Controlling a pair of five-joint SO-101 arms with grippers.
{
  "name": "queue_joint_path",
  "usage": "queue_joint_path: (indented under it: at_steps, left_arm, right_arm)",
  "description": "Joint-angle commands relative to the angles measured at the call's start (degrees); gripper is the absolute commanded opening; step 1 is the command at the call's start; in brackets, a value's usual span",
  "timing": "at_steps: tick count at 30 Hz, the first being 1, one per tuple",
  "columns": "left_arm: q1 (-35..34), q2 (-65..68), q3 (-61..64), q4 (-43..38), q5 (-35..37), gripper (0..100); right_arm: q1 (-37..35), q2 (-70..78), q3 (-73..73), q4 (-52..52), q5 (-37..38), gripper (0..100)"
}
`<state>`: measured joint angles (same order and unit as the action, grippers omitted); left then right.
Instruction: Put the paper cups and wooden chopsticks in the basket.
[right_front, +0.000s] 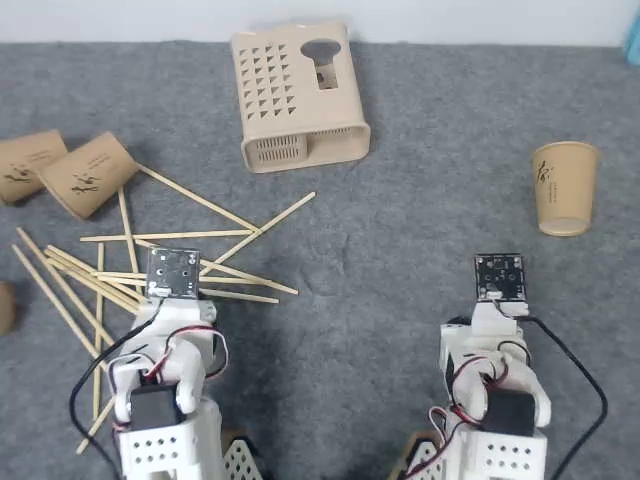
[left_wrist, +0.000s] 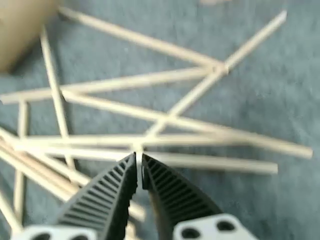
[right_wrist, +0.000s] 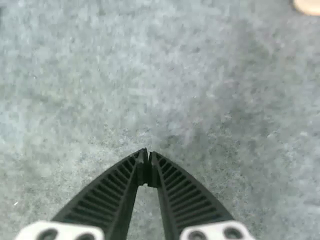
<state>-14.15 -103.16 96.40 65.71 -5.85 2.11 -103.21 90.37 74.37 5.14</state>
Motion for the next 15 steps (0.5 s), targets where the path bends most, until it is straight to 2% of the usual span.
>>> queue_joint_path:
  at_steps: [1,7,10,15]
  left_arm:
    - [0.5,-1.1,-2.9,-7.8,-0.2,2]
    - [0.4,-1.1,-9.2,-10.5,-0.4,2]
    - [0.1,-0.7,-14.0,-10.3,0.0,2]
    - [0.3,-0.5,-24.0,-0.9,1.5,2]
  right_arm:
    - [-2.6,0.0,-2.9,-5.8,0.4,0.9]
    - [-6.4,0.0,2.2,-17.1,1.7,0.9]
    - [-6.5,0.0,2.1,-18.2,8.4,1.0]
    - [-9.6,0.6,-1.8,-15.4,11.5,1.0]
